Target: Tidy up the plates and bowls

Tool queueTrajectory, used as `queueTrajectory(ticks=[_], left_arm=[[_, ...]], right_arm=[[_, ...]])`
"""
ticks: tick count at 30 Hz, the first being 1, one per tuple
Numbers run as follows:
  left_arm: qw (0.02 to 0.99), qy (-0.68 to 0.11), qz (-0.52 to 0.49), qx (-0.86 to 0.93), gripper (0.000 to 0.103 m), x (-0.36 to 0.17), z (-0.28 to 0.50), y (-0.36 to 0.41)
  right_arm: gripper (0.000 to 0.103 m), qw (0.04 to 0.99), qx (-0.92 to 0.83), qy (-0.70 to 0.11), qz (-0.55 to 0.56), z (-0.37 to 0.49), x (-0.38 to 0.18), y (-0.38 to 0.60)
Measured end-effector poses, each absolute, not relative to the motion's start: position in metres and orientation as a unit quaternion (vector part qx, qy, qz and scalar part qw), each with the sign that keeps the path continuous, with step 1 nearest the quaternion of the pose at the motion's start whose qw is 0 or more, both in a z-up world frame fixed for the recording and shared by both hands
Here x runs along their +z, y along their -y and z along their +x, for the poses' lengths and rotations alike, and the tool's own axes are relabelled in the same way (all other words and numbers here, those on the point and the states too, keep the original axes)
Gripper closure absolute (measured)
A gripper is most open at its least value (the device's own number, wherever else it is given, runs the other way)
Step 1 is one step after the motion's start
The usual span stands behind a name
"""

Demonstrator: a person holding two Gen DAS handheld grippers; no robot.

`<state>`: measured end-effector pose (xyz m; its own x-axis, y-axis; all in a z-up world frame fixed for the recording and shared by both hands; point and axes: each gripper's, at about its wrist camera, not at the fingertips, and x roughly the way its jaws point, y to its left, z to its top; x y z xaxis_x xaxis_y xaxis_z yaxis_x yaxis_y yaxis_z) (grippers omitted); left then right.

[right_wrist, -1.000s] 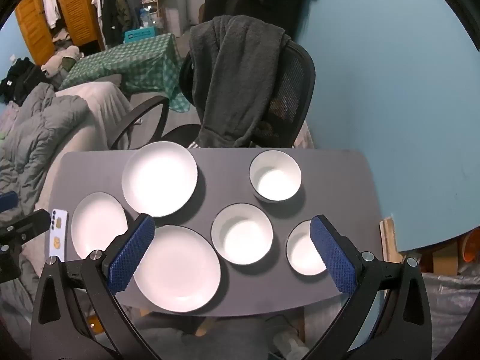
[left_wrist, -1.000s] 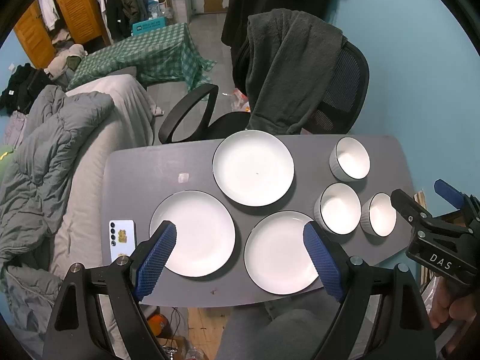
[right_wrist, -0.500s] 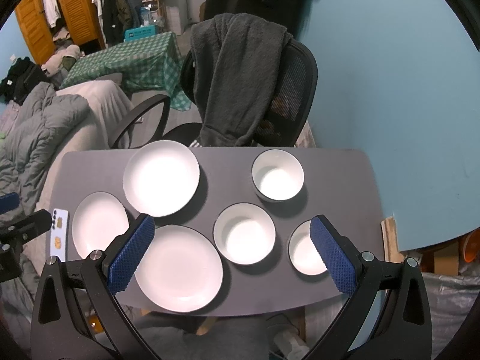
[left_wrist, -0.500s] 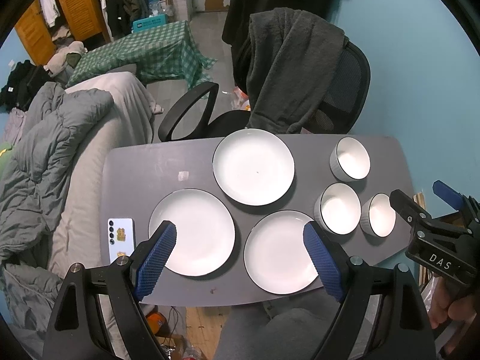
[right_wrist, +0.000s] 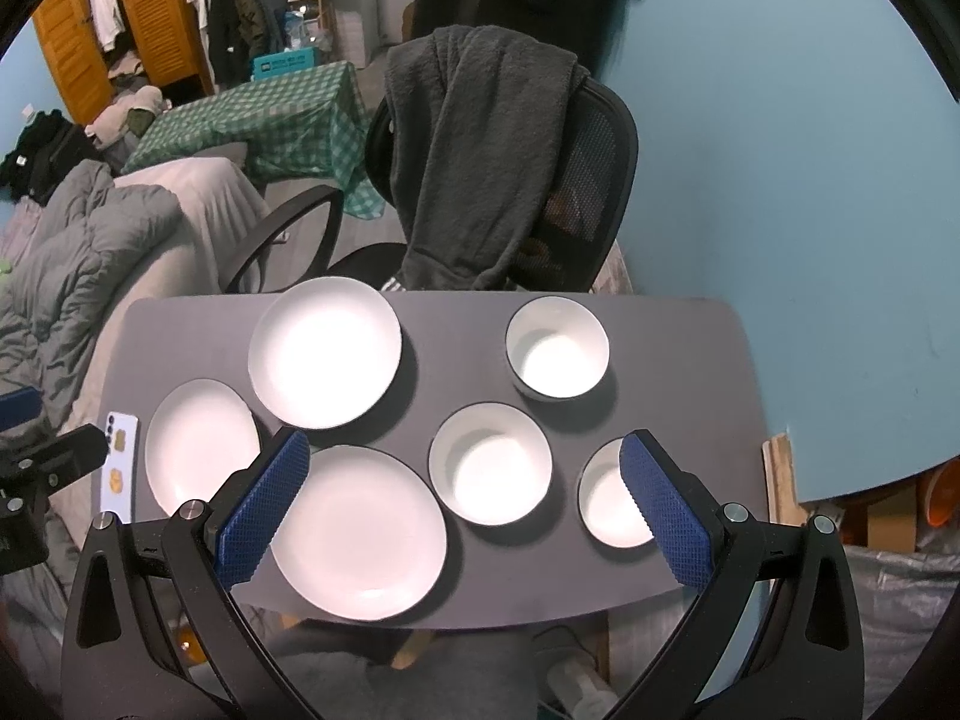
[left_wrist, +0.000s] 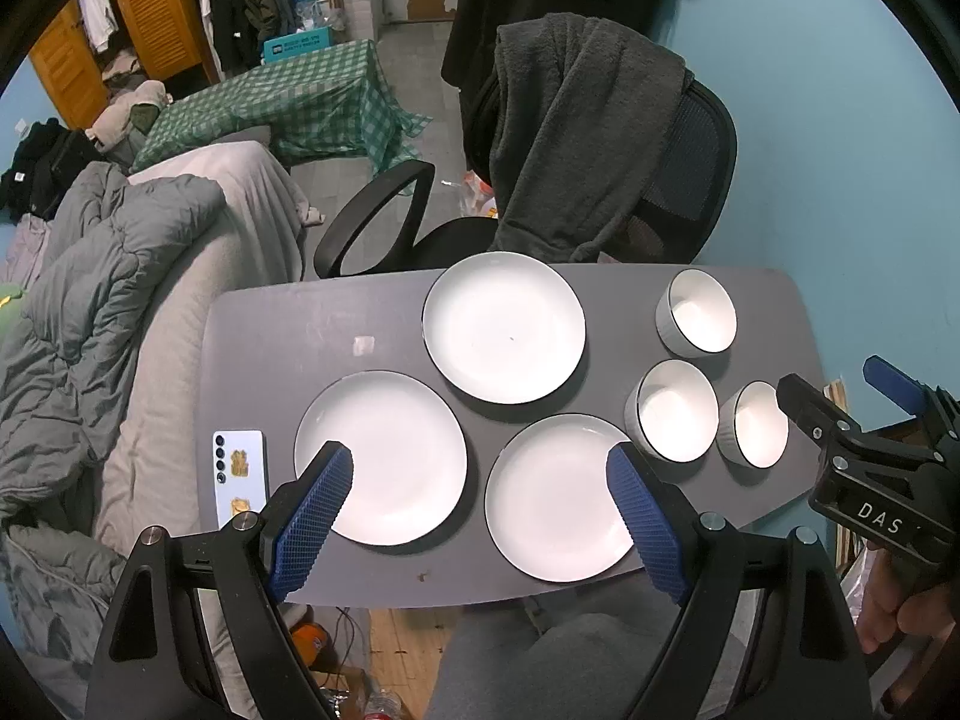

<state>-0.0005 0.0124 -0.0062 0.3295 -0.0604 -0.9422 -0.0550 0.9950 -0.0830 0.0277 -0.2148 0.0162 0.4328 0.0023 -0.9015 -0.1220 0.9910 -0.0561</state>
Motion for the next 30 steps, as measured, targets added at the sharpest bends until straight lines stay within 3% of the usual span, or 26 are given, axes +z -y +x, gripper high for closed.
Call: queueTrajectory(ticks=[30], left_arm=[[0.814, -0.58, -0.036, -0.02, 0.015, -0.007, -0.006, 0.0]], right_arm=[[0.001, 0.843, 0.027, -0.534, -0.052, 0.022, 0.019, 0.228]])
